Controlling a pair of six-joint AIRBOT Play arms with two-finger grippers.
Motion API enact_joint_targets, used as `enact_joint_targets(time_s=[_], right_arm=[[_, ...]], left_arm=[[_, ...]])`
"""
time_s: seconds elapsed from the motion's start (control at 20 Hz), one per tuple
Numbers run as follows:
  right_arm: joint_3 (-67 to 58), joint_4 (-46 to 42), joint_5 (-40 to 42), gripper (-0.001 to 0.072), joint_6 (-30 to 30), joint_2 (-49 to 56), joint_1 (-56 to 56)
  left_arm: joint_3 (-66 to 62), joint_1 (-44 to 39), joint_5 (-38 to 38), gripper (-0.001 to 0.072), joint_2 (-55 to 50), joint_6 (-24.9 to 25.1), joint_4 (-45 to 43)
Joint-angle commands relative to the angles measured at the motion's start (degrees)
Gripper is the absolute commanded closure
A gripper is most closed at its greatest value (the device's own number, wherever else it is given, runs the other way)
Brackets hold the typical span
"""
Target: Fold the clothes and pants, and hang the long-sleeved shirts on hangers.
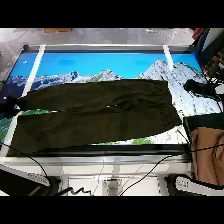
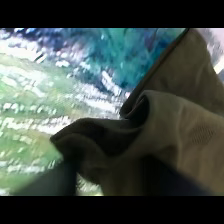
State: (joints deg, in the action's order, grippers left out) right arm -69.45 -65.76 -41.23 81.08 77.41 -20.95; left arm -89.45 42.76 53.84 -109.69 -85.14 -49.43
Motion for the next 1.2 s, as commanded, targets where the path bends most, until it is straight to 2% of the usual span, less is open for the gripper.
enact_joint_targets(time_s=[0.0, 0.05, 0.1, 0.35, 0.65, 0.7, 0.8, 0.9, 1.0, 1.15], right_arm=[[-0.02, 1.44, -1.25, 0.0299, 0.74, -0.04, -0.02], [0.0, 1.42, -1.42, 0.0299, 0.74, -0.04, -0.02], [-0.02, 1.4, -1.42, 0.0299, 0.74, -0.04, -0.02], [0.0, 0.87, -1.18, 0.0299, 0.68, -0.04, -0.02], [0.0, 0.85, -1.2, 0.0299, 0.68, -0.04, -0.02], [0.0, 0.85, -1.22, 0.0299, 0.66, -0.04, -0.02], [0.0, 0.81, -1.22, 0.0299, 0.66, -0.04, -0.02], [0.0, 0.26, -1.27, 0.03, 0.66, -0.02, -0.02], [0.0, -0.52, -1.36, 0.0299, 0.68, -0.02, -0.02], [0.0, -0.52, -1.55, 0.0299, 0.68, -0.02, -0.02]], left_arm=[[0.0, -1.25, -3.15, 0.0554, -1.68, 0.52, 2.38], [0.0, -1.44, -3.61, 0.0662, -1.68, 0.72, 2.36], [-0.28, -1.6, -3.74, 0.0685, -1.62, 1.14, 2.62], [-4.94, -1.9, -3.54, 0.0689, 0.17, 2.25, 7.52], [-24.44, -7.21, -5.25, 0.0691, 0.87, 1.6, 8.13], [-27.56, -8.09, -4.15, 0.069, 1.05, 3.13, 8.09], [-28.04, -9.22, 0.68, 0.069, 3.15, 12.09, 6.27], [-23.85, -9.44, 4.61, 0.0691, 6.27, 20.2, -2.8], [-14.84, -8.09, 6.38, 0.069, 8.96, 22.77, -12.98], [0.92, -2.86, 5.07, 0.0689, 9.99, 23.04, -14.19]])
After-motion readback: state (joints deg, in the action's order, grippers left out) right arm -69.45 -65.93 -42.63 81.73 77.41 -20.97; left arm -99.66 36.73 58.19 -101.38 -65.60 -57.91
